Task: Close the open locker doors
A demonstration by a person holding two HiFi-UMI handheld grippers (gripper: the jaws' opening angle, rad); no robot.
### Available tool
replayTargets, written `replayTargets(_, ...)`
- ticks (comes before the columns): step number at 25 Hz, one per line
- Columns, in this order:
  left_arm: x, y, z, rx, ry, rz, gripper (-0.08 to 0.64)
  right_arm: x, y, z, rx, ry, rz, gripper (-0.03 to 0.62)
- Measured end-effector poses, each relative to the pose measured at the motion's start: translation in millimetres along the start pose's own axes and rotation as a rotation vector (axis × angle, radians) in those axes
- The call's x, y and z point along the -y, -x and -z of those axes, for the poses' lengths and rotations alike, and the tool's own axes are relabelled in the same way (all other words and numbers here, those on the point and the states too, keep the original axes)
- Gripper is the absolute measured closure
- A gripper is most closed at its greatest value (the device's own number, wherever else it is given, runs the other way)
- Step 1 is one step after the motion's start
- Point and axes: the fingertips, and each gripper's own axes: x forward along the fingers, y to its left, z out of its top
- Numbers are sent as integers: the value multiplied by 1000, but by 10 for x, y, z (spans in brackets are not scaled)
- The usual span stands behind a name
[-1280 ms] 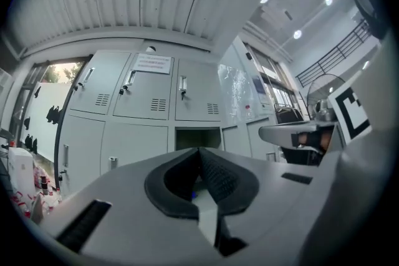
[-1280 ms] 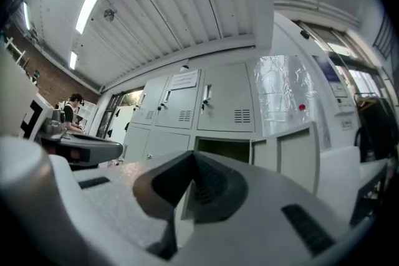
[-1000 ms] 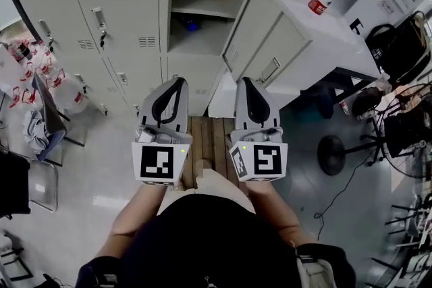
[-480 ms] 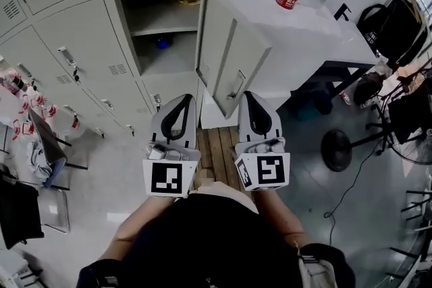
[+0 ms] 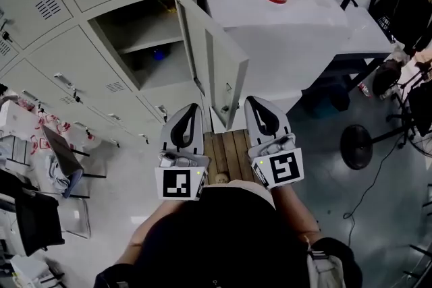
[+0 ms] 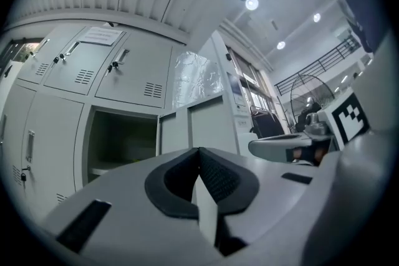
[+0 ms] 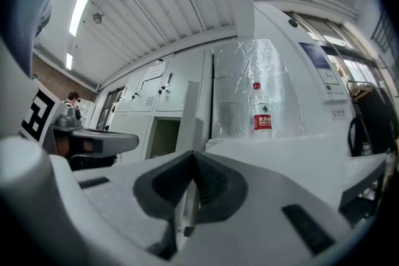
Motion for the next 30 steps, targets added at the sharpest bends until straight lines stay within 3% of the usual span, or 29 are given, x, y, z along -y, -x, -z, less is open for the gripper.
replayTargets(8,47,-152,163,-40,-34,-21,557,89,-134,304,-43,-81,-251,588)
replayTargets(13,30,-194,253,-68,-49,-40,557,40,-135,403,-52,-120,-459,536)
replayTargets(17,17,-215,308,-84,-54,-59,557,-37,-113,507,-70,-134,-553,489)
replayTargets(30,-35,-200,317,-104,-74,-90,557,-235,-204,719,-112,-223,-669,482)
